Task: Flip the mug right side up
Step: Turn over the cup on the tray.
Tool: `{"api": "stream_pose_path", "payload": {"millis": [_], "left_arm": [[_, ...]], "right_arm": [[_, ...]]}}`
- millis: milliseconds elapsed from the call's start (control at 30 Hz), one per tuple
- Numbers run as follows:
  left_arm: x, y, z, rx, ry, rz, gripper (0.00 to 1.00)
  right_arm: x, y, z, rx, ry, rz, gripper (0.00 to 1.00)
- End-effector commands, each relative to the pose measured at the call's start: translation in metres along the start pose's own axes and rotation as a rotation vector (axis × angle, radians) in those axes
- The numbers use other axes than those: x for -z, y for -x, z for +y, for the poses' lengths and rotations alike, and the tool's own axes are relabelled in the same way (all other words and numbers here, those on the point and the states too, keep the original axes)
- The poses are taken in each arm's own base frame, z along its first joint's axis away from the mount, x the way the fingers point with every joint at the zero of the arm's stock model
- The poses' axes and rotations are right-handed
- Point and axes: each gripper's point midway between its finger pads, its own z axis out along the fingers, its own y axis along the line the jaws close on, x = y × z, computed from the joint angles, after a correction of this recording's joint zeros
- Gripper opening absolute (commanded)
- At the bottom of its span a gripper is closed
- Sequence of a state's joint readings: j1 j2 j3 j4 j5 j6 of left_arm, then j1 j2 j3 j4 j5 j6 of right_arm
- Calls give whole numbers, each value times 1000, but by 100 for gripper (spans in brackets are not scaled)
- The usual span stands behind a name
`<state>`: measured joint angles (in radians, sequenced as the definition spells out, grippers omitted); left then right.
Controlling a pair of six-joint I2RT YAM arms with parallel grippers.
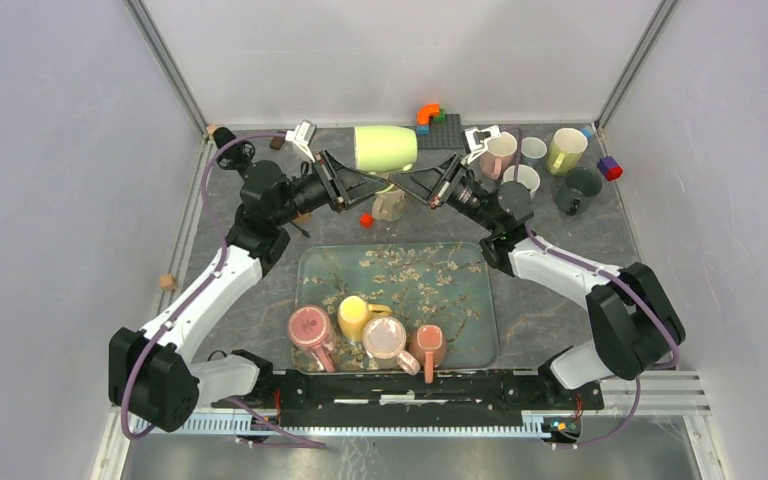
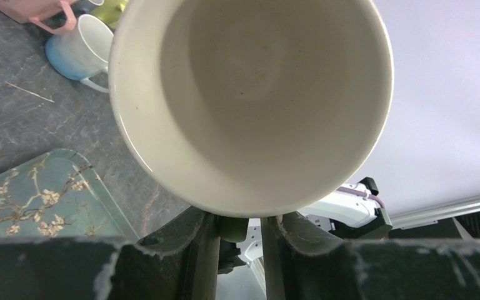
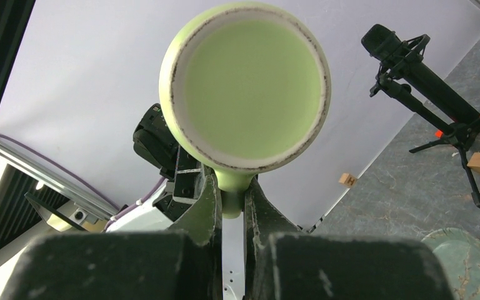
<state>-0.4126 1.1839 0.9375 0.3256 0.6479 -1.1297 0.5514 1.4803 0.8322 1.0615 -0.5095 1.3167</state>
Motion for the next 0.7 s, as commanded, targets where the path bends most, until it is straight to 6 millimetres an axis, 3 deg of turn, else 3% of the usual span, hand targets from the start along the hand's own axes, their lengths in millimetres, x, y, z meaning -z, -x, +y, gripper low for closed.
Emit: {"api": "stream_pose_path", "payload": {"millis": [0,433,667], "left_arm": [[9,-11,-85,-70,-300,92,34],[9,-17,-82,-68,-302,112,33],[7,-17,-74,-69,-268,115,15]], "right_arm": [[-5,-20,-27,9,-65,81,0],[-9,-24,-35,-5,-77,96,0],[-9,-28,-39,-2,-89,104,0]]}}
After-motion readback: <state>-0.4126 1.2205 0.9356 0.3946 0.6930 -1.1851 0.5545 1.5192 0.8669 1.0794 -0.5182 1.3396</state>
